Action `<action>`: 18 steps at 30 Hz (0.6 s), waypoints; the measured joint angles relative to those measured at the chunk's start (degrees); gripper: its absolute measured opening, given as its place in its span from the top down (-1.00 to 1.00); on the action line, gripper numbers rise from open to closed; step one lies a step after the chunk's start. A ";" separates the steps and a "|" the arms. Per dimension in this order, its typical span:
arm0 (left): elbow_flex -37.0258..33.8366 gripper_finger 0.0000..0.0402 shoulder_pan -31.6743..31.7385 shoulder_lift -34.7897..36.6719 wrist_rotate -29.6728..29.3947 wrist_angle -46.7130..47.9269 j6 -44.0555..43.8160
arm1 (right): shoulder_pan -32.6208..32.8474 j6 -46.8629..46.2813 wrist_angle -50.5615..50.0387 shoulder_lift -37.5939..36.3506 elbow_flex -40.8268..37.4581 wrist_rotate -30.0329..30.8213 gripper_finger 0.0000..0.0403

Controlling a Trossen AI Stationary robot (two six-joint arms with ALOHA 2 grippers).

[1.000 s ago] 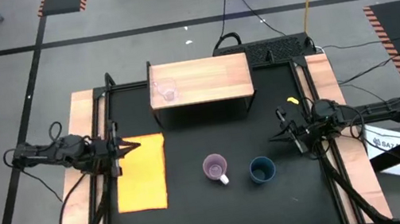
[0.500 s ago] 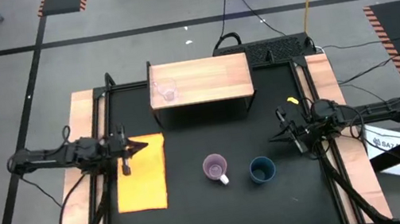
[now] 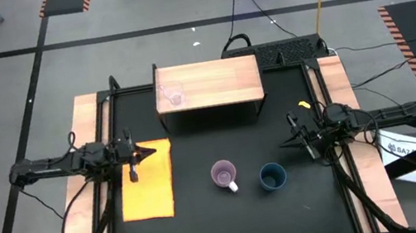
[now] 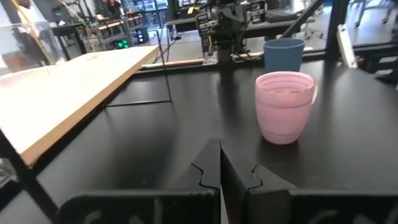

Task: Stack small to large cups/mugs on shelf
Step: Put the purple mug on the shelf

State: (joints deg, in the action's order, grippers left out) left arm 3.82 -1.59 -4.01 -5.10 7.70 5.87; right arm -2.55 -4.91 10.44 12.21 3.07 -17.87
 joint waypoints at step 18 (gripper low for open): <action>-0.03 0.99 0.07 0.00 -2.86 -0.21 -3.27 | 0.00 -0.01 1.81 -0.02 0.01 0.00 1.00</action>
State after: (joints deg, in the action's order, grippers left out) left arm 3.79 -1.52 -4.01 -7.97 7.49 2.59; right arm -2.54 -4.92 12.25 12.19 3.08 -17.87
